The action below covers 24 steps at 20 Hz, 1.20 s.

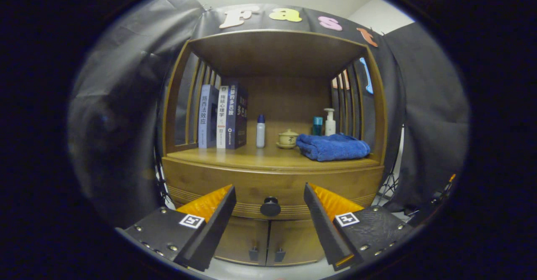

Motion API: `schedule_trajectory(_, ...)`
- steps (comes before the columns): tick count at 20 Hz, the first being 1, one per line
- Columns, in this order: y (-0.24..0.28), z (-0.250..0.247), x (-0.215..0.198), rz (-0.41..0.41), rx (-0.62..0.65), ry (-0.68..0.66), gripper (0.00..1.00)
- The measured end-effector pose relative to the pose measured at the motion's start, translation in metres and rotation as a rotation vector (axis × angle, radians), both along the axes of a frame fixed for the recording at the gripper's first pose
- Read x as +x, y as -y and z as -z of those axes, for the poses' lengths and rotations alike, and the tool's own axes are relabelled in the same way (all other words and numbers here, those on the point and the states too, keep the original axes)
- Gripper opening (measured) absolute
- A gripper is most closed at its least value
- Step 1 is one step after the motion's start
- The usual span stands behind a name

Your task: Pull open the drawer, take out the items inside it, and place them on the countertop above the cabinet.

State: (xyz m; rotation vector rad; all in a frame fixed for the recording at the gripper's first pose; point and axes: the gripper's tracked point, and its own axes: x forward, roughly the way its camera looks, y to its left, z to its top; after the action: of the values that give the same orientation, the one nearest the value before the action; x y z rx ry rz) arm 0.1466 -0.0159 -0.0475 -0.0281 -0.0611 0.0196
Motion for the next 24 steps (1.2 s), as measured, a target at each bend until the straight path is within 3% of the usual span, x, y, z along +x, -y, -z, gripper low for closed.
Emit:
schedule_trajectory(8,0.003,0.070,0.075,0.041,-0.014,-0.119,0.97)
schedule_trajectory(10,0.006,0.066,0.079,0.066,-0.016,-0.100,0.43)
schedule_trajectory(14,0.005,0.064,0.079,0.072,0.036,-0.042,0.43)
schedule_trajectory(16,0.003,0.067,0.081,0.027,0.052,-0.076,0.42)
schedule_trajectory(18,0.004,0.070,0.081,0.050,0.030,-0.117,0.40)
schedule_trajectory(19,0.005,0.070,0.081,0.065,0.025,-0.130,0.26)
schedule_trajectory(21,0.003,0.070,0.071,0.052,0.060,-0.142,0.20)
schedule_trajectory(24,0.004,0.072,0.040,0.056,0.084,-0.140,0.20)
